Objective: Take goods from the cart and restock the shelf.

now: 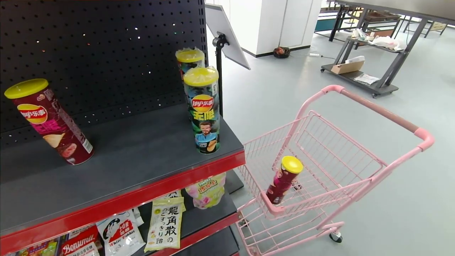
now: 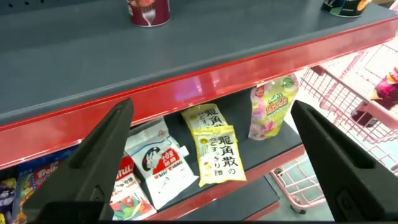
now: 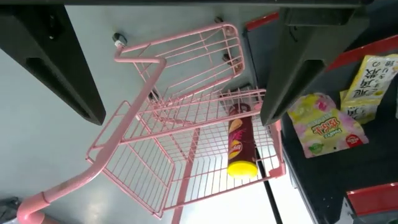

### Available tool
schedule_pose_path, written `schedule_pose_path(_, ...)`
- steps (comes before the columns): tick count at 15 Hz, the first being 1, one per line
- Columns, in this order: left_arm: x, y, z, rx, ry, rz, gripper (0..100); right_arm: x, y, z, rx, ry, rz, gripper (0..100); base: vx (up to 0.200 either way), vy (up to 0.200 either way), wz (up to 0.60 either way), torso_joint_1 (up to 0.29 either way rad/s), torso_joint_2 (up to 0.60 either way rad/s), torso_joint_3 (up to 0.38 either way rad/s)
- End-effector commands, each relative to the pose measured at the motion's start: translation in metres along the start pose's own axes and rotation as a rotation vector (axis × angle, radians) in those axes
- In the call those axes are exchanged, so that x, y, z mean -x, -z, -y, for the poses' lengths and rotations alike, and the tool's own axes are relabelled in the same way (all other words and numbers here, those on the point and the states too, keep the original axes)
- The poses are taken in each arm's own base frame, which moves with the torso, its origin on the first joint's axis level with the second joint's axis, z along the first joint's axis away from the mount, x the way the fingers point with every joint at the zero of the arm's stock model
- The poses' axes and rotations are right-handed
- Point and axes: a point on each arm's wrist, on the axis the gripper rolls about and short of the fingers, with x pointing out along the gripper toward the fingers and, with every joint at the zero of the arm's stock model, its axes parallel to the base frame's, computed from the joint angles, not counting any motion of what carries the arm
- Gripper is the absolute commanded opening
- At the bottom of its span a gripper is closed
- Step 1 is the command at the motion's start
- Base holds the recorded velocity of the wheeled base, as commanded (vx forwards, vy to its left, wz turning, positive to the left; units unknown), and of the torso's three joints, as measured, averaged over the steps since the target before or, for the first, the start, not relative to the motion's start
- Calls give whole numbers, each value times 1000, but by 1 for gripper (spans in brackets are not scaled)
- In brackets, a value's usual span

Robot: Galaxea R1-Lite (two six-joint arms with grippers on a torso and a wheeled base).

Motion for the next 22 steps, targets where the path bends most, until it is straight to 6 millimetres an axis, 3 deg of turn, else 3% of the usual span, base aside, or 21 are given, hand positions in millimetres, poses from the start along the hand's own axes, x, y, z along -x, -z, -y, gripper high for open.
schedule_pose_path(1,0,0,0,1,-1,1,100,0,0,0,0,-1,0,100,0,0,0,0,0,0)
schedule_pose_path(10,0,0,0,1,-1,1,100,0,0,0,0,-1,0,100,0,0,0,-134,358,224)
schedule_pose_path(22,0,0,0,1,1,1,100,0,0,0,0,-1,0,100,0,0,0,-158,525,365)
